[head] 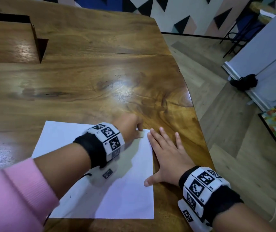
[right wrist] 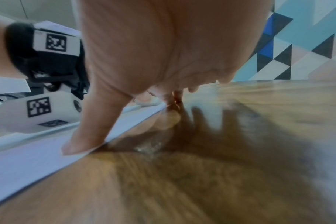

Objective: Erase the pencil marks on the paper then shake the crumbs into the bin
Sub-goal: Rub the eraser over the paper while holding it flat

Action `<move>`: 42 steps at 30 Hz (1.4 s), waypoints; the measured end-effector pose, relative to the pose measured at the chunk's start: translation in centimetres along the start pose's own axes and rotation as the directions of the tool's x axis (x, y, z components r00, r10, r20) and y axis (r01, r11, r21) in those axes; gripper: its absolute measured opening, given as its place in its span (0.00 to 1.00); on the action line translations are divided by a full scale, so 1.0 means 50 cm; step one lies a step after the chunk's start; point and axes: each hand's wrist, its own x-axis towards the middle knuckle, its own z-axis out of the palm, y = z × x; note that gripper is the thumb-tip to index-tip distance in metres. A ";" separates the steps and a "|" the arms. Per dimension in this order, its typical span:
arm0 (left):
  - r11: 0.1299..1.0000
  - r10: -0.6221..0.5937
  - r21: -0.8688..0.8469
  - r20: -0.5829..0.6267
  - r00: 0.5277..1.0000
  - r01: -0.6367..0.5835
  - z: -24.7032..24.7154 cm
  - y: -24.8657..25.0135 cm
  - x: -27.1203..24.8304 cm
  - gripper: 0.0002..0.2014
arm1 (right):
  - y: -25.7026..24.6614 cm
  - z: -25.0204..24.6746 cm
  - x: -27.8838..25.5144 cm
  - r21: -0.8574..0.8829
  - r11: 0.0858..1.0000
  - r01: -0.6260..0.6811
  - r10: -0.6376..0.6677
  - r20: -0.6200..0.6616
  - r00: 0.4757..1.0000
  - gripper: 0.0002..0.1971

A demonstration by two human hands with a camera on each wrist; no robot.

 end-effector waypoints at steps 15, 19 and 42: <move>0.996 0.087 0.020 0.102 0.991 -0.090 0.031 0.025 -0.044 0.07 | 0.004 0.006 0.003 0.024 0.999 -0.026 0.025 0.010 1.000 0.69; 0.974 0.217 0.012 0.248 0.944 -0.227 0.047 0.011 -0.131 0.05 | 0.002 0.003 0.004 0.026 0.999 -0.028 0.028 0.013 1.000 0.70; 0.986 0.161 0.005 0.158 0.974 -0.164 0.066 0.016 -0.130 0.06 | -0.008 -0.003 0.002 -0.051 0.999 -0.002 0.006 0.065 0.998 0.72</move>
